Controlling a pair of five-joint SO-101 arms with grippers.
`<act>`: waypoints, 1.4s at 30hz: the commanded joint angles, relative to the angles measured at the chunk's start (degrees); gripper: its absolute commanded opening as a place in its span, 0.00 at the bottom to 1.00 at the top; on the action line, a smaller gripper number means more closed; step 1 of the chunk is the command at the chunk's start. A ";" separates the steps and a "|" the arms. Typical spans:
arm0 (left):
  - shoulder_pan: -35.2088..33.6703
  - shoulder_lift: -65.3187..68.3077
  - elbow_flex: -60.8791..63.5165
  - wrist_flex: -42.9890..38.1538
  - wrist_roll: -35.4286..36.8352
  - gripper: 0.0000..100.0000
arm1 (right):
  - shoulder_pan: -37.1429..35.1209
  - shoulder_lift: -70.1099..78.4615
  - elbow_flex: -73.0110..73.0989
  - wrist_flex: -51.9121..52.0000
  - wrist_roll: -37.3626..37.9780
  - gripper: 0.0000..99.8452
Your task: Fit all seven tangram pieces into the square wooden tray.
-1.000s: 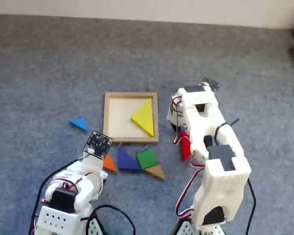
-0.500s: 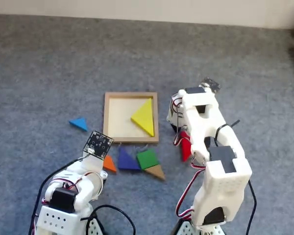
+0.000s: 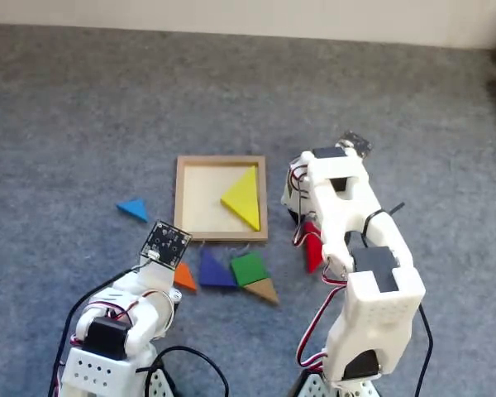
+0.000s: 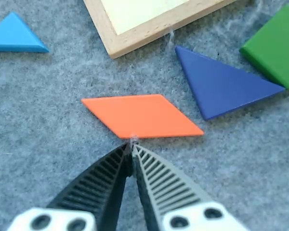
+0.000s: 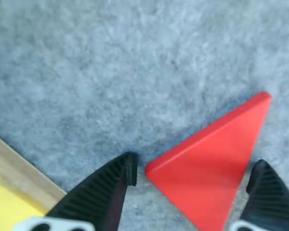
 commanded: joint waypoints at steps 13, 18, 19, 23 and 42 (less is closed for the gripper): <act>0.84 -2.59 1.19 0.00 0.35 0.01 | 4.62 -0.04 1.54 -0.22 -0.35 0.34; 0.84 -2.59 1.19 0.00 0.35 0.01 | 4.62 -0.04 1.45 -0.48 -0.26 0.27; 0.84 -2.59 1.19 0.00 0.35 0.01 | 4.62 -0.04 1.45 -0.48 -0.26 0.26; 0.84 -2.59 1.19 0.00 0.35 0.01 | 4.62 -0.04 1.45 -0.48 -0.18 0.24; 0.84 -2.59 1.19 0.00 0.35 0.01 | 0.22 -0.40 1.01 -0.13 5.54 0.24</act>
